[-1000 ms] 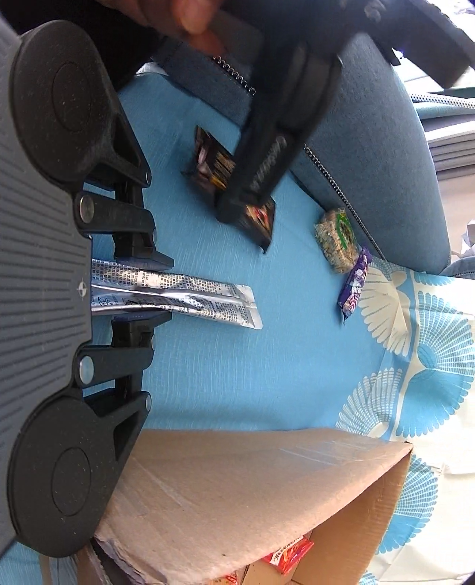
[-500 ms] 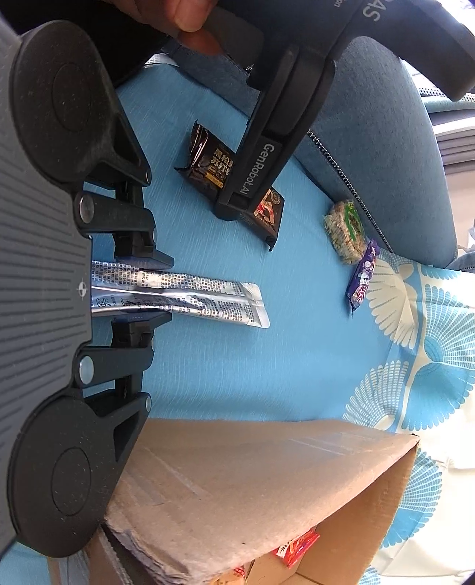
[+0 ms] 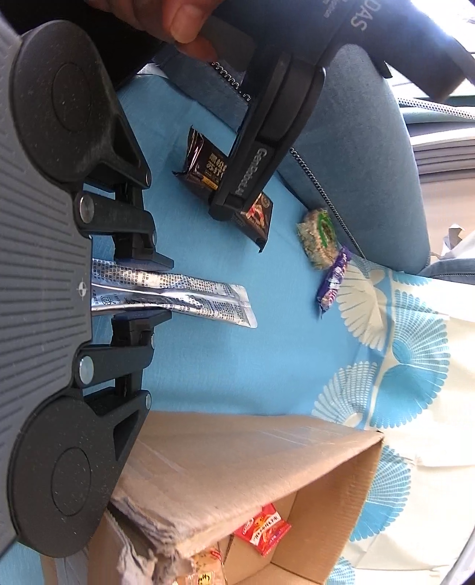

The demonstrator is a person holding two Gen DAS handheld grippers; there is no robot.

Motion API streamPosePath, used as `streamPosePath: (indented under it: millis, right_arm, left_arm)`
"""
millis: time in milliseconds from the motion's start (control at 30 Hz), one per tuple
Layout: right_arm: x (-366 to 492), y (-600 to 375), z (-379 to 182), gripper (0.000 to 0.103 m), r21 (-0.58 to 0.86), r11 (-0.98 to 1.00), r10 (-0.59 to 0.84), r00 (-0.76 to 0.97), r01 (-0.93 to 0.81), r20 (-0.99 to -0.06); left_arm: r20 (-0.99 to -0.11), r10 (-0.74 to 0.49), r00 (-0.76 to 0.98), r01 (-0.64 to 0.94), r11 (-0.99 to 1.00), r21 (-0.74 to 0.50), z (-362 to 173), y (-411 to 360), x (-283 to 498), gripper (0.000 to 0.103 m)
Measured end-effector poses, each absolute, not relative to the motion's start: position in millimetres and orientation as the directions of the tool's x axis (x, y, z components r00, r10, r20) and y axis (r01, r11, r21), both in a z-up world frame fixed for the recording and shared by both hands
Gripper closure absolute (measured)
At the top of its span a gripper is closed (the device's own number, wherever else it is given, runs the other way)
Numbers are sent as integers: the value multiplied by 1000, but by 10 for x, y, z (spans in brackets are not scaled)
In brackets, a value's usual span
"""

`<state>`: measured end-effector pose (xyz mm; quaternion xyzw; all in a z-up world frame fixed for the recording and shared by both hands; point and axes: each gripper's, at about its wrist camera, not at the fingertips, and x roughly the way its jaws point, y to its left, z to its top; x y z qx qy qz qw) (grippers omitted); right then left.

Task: Organize snacks
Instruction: 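Lift the biscuit bar with the left tool while the right tool carries the silver pack to the box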

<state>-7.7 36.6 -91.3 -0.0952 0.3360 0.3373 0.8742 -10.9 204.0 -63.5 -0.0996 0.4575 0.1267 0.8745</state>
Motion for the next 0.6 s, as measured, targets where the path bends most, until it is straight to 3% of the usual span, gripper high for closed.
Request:
streamPosePath:
  millis: [600]
  right_arm:
    - [-233,200,-683,80,33,762,544,612,-646,-575]
  left_arm:
    - [-781,91,618,-274,956,-106,-480,1906,-393,60]
